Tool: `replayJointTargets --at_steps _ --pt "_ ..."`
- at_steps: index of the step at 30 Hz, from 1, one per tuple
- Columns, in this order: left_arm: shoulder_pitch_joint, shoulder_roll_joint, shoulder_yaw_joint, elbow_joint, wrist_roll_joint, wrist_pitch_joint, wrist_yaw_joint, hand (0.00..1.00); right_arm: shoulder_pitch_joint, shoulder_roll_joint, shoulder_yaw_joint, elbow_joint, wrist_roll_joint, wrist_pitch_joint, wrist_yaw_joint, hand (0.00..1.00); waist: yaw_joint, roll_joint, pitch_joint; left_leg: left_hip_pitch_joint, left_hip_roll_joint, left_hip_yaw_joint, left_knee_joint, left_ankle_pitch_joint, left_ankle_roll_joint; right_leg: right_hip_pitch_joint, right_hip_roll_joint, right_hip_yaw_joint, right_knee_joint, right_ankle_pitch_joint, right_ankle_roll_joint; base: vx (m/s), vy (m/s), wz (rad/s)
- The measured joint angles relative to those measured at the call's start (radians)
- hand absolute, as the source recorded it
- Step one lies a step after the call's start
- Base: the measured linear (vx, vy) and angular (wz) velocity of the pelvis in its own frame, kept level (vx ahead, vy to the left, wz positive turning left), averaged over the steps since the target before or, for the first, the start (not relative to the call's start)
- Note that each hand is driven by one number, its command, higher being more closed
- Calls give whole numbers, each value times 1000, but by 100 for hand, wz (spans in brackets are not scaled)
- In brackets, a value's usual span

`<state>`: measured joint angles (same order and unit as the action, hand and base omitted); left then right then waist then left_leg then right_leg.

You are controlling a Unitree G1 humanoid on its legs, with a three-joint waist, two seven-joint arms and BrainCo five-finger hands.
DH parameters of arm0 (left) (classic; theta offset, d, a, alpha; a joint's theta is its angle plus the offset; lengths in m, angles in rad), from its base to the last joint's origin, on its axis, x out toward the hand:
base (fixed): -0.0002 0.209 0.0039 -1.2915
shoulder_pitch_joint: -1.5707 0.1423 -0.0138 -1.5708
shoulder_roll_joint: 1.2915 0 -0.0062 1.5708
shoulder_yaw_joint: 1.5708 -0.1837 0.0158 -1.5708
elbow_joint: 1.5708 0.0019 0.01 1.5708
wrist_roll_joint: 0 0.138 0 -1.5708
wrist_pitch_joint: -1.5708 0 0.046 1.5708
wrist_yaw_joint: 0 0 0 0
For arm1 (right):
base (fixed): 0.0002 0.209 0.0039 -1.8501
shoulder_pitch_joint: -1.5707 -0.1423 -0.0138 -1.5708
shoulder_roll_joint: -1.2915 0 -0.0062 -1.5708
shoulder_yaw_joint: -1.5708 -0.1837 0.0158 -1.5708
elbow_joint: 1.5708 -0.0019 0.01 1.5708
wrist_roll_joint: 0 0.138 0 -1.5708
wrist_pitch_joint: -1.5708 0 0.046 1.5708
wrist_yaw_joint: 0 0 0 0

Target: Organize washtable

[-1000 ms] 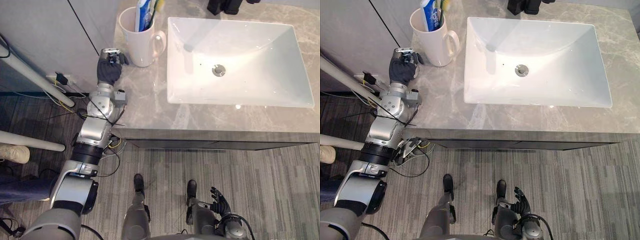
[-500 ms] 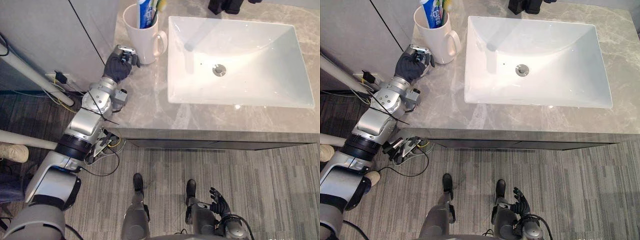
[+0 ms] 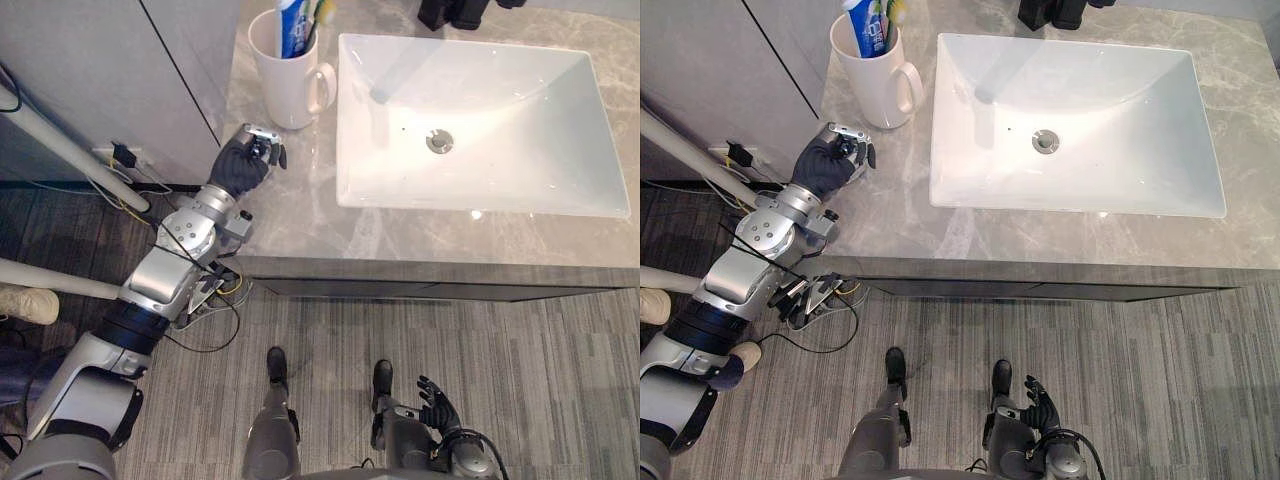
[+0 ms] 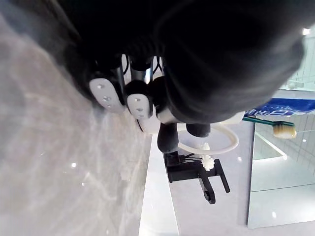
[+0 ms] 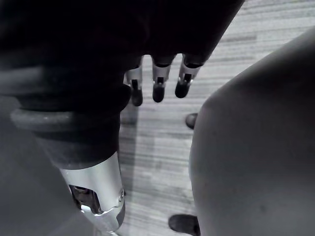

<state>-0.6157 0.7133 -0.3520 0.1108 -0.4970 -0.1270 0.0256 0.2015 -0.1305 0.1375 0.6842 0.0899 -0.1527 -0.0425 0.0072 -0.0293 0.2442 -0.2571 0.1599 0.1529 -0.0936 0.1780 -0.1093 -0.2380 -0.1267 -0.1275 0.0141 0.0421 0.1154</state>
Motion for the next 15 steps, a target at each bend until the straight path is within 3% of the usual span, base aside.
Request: replayJointTargets --at_steps 10,15 --pt "-116 -118 19 151 109 4 62 100 -12 2 1 7 0 0 1 0 -21 -2 1 0 0 -6 0 0 0 0 0 2 0 1 -1 0 0 0" --pt "-159 -143 19 193 116 7 68 100 -13 5 1 8 0 1 0 0 -24 -8 4 0 0 -4 0 0 0 -1 0 5 0 2 -1 0 0 0"
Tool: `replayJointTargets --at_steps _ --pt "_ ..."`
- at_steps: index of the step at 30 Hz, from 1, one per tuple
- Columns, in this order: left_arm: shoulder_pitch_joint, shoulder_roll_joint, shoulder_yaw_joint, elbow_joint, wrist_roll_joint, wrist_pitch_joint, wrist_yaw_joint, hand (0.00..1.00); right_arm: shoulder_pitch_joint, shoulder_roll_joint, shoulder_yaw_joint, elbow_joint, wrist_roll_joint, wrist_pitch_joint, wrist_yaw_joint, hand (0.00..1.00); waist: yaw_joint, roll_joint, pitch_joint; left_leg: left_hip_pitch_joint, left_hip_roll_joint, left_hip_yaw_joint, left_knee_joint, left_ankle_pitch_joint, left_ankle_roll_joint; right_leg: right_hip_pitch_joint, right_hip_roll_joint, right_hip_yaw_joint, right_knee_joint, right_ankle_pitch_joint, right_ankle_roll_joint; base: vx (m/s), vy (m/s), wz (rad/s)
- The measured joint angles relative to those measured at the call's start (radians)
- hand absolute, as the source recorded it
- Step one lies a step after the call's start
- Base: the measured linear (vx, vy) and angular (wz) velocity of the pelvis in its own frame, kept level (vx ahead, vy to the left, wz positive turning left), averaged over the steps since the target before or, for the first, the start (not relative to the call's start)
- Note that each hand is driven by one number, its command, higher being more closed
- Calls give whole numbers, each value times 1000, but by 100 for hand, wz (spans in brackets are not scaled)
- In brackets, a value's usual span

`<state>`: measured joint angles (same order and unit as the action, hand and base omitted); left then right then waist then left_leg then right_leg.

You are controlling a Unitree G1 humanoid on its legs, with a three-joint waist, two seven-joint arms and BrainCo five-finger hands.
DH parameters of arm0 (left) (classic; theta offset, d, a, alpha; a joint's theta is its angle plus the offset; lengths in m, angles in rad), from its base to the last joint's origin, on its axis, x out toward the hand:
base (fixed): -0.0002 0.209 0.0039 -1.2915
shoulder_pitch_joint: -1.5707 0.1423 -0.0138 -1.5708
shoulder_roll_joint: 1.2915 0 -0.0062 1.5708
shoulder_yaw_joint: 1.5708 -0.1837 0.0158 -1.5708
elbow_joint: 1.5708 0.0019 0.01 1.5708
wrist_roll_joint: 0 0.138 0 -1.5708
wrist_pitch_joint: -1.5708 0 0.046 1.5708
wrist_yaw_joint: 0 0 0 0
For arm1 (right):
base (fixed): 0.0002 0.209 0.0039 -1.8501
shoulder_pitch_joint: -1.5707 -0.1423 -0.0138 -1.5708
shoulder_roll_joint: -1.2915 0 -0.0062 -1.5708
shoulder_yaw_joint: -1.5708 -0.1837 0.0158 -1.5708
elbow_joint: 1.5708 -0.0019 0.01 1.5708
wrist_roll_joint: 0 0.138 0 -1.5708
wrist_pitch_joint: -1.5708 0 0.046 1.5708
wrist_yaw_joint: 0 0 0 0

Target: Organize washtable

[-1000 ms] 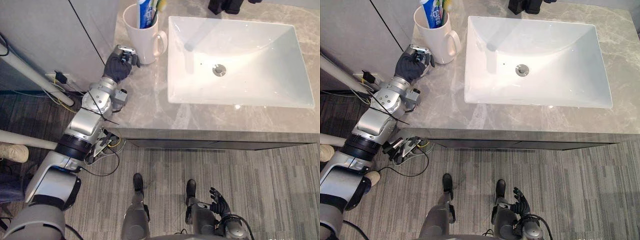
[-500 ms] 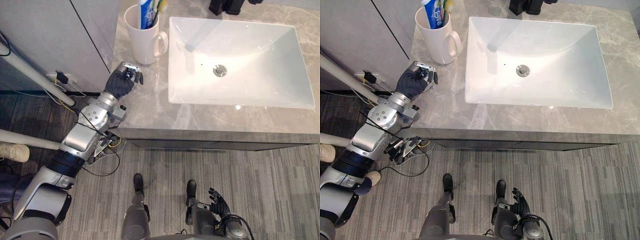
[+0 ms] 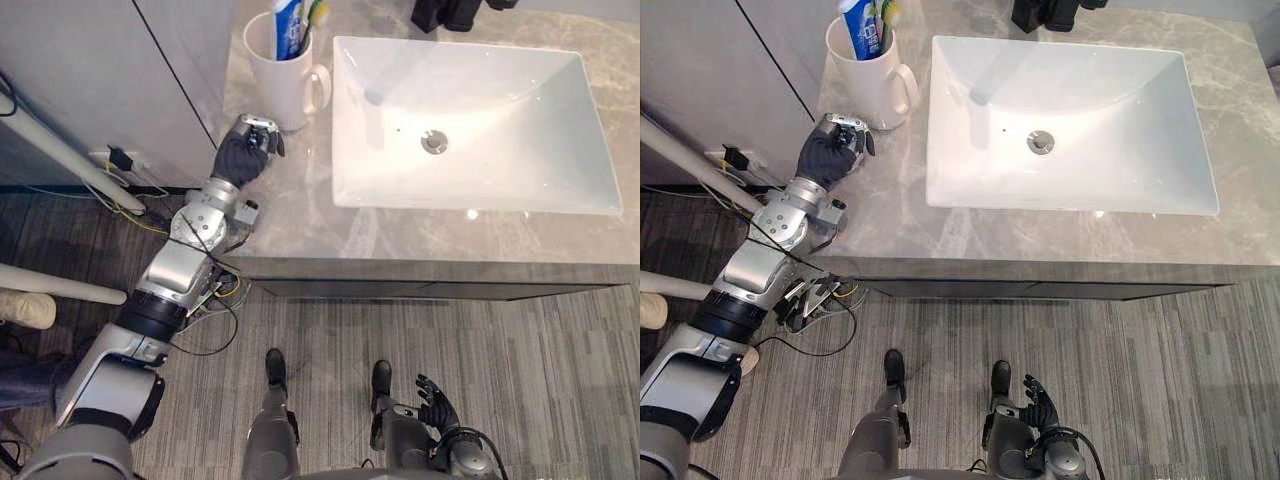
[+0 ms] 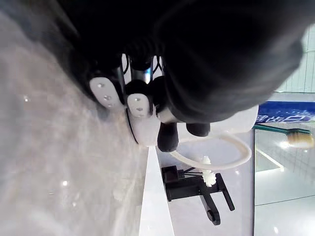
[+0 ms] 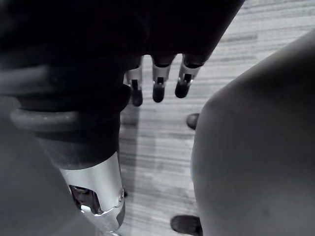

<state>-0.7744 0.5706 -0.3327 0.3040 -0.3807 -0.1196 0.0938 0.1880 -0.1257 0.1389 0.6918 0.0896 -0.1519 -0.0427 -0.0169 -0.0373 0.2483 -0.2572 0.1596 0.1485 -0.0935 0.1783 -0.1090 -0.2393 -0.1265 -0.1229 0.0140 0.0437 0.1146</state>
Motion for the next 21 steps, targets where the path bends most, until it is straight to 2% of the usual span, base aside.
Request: replayJointTargets --at_steps 9,12,21 --pt "-87 -21 0 60 -2 0 23 100 -5 9 1 -1 0 1 -2 0 2 -29 24 0 0 3 0 0 0 -4 0 5 1 2 0 0 0 0" --pt "-111 -27 0 71 -7 0 28 100 -5 8 0 -4 0 1 -1 0 2 -30 30 -4 -1 3 0 0 0 -8 -1 5 1 3 0 0 0 0" --pt "-212 -60 0 139 -130 -6 62 100 -8 10 1 -14 1 -9 -2 0 -1 -37 55 -8 -1 3 0 0 0 -12 -1 5 1 3 0 0 0 0"
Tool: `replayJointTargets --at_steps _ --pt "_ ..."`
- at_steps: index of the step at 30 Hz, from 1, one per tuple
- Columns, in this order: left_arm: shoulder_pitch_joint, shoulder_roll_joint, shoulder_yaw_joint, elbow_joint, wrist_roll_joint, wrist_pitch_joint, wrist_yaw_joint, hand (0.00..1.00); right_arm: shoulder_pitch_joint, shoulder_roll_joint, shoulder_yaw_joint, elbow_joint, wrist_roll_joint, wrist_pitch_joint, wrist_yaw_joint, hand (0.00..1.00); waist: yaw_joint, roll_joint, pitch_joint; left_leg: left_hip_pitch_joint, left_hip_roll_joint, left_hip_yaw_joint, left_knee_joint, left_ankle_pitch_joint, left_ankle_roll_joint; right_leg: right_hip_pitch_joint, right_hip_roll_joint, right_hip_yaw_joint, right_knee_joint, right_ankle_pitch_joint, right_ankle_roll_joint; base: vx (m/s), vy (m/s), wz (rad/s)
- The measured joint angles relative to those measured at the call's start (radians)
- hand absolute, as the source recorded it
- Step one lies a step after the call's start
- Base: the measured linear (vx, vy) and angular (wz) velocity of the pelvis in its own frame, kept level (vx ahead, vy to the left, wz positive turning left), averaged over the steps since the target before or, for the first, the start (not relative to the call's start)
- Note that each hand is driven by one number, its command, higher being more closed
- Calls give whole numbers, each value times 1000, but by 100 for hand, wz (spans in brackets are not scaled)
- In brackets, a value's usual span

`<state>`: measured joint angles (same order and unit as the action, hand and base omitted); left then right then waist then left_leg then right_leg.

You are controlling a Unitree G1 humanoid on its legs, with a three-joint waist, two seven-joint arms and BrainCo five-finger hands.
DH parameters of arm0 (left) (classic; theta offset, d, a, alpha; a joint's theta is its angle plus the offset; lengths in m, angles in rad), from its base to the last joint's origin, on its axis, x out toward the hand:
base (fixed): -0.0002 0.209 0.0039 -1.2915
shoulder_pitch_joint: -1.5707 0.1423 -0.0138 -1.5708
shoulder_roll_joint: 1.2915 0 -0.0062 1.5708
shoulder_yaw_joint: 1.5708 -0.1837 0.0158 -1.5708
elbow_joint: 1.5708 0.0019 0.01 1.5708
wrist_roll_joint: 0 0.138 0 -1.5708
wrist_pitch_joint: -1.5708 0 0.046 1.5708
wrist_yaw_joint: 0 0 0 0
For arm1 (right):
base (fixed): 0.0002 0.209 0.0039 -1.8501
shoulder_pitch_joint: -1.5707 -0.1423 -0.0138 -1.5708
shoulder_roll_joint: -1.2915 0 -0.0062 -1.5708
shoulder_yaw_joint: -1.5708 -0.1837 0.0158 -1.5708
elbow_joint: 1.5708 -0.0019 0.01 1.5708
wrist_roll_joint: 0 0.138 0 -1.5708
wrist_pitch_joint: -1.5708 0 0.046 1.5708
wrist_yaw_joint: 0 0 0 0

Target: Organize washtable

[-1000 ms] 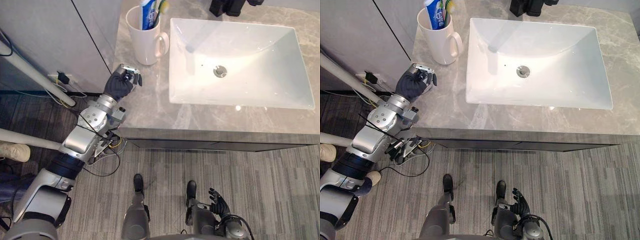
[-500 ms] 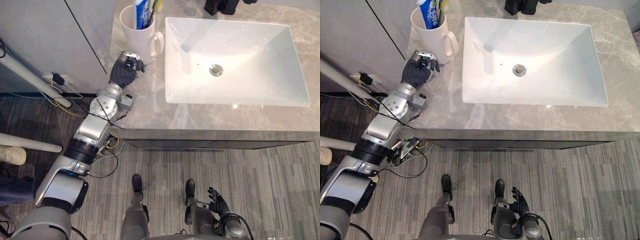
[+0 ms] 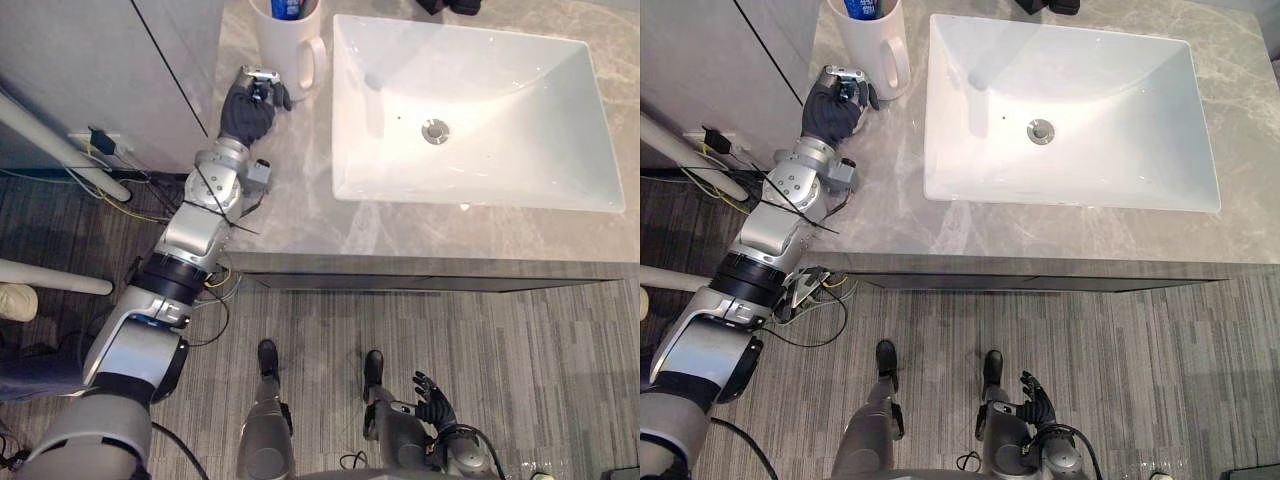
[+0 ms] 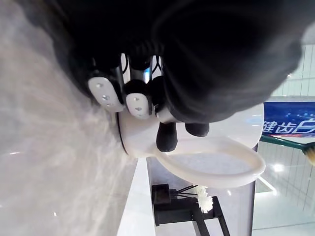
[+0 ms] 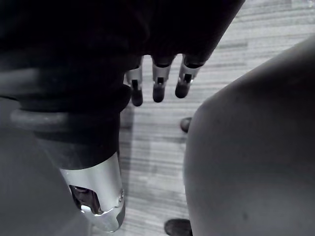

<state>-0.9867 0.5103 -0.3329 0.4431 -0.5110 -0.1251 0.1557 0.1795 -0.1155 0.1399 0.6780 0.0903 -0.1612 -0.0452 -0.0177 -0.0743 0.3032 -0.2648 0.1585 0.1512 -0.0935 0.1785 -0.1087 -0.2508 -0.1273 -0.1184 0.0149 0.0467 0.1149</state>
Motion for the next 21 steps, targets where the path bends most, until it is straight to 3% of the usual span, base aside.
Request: replayJointTargets --at_steps 16,21 --pt "-52 0 14 52 -27 -3 20 100 -2 1 6 -20 0 -7 -16 0 -17 1 17 8 0 15 0 0 0 1 0 8 1 2 0 0 0 -1" --pt "135 9 15 -191 -28 -3 12 100 -2 0 -5 -27 0 -6 -15 0 -15 18 27 24 0 13 0 -1 -1 16 -1 7 1 0 0 0 0 0"
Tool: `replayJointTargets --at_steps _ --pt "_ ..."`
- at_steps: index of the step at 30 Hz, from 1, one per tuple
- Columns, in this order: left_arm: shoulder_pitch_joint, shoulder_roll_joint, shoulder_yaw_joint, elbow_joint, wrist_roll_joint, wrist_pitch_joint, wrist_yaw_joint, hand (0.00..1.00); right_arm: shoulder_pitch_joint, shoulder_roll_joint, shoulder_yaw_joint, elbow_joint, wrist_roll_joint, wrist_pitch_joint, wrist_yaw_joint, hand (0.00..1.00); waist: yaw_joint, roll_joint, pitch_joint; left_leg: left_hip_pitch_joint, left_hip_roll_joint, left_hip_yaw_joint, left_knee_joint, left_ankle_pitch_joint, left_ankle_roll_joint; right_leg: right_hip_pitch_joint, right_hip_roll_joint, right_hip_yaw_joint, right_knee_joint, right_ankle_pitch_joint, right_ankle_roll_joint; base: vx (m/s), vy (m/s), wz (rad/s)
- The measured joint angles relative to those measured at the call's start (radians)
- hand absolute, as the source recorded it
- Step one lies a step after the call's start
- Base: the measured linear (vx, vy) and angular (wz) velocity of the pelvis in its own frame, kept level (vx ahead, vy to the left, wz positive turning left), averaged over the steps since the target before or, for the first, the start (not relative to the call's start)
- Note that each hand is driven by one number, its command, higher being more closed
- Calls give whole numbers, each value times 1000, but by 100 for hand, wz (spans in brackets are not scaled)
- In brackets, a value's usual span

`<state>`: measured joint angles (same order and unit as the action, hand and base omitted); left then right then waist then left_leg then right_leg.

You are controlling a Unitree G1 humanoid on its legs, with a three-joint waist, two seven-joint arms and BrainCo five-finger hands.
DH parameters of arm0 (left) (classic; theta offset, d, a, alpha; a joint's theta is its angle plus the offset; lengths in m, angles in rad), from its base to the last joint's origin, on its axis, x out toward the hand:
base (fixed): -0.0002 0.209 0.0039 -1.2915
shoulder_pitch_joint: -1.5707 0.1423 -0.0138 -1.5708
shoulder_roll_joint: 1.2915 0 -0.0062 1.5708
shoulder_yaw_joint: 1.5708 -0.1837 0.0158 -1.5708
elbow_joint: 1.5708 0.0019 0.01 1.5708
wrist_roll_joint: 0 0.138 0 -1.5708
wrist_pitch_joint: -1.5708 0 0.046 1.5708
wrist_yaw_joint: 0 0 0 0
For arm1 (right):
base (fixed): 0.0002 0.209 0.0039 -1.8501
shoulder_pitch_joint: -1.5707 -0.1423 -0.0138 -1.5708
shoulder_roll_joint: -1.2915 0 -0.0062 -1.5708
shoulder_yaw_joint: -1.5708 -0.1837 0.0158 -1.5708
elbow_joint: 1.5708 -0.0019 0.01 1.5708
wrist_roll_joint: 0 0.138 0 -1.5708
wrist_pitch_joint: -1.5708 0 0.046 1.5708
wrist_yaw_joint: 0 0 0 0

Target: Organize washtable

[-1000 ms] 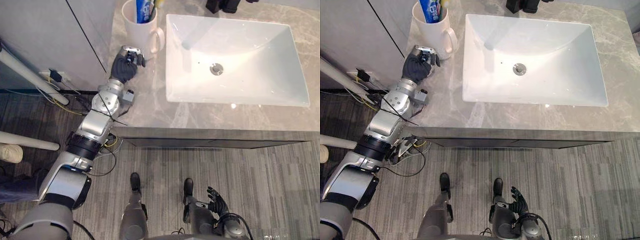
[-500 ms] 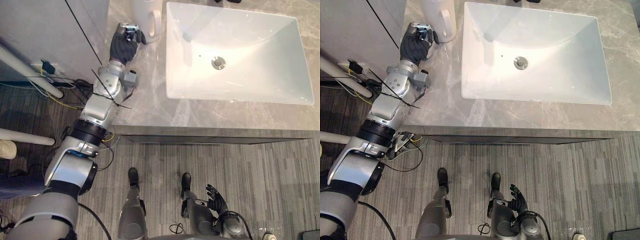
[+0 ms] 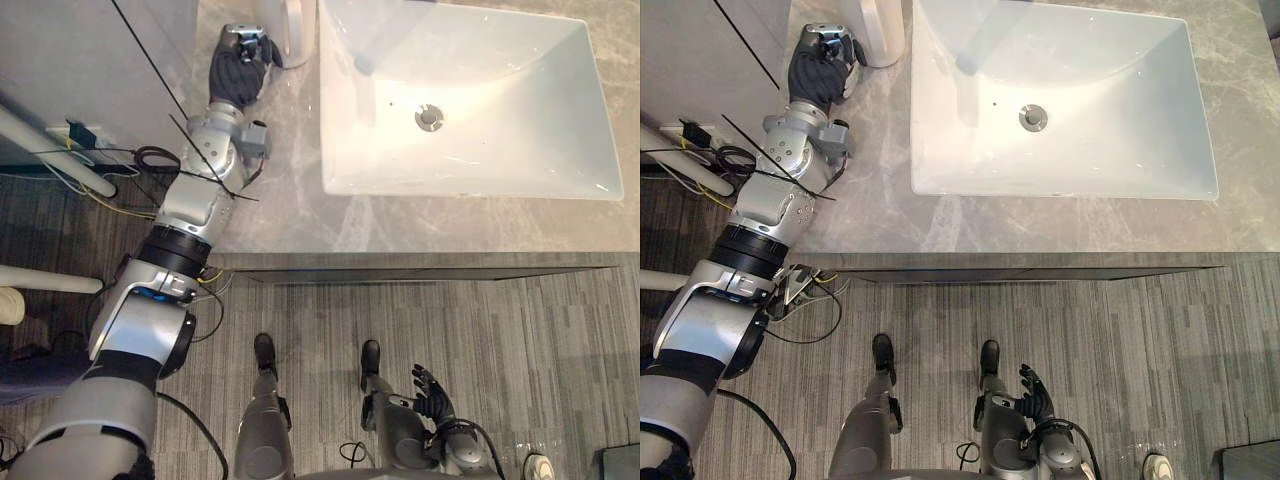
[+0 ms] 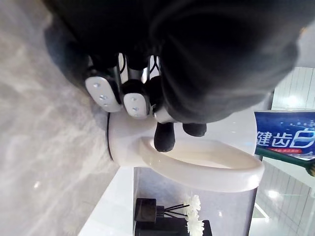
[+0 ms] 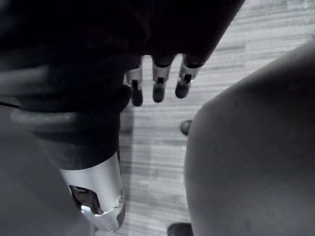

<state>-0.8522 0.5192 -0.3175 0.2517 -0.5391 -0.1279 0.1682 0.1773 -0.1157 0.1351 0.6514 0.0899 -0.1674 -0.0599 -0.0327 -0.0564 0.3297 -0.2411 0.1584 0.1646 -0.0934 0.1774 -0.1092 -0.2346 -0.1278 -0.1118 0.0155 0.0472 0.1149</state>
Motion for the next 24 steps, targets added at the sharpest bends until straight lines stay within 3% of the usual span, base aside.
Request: replayJointTargets --at_steps 4,11,17,24 --pt "90 10 -75 -138 -75 -4 -57 100 1 -8 -1 6 0 1 1 0 19 12 -1 1 -1 -11 0 0 0 6 0 -8 0 0 1 -10 4 5" --pt "157 46 -135 -227 -197 -14 -95 100 0 -15 -3 11 0 -2 1 0 18 31 -11 -4 -8 -28 0 0 0 11 -7 -23 0 -3 3 0 7 7" --pt "196 39 -157 -268 -198 -24 -102 100 0 -20 -3 12 0 -3 1 0 13 40 -19 -7 -14 -30 0 1 1 10 -12 -22 -1 -3 4 4 2 1" --pt "148 -109 -144 -163 -142 -27 -62 100 -13 -16 -4 37 0 -5 1 0 -6 39 -39 -8 -18 -30 0 1 1 7 -16 -21 2 -3 4 -2 0 -1"
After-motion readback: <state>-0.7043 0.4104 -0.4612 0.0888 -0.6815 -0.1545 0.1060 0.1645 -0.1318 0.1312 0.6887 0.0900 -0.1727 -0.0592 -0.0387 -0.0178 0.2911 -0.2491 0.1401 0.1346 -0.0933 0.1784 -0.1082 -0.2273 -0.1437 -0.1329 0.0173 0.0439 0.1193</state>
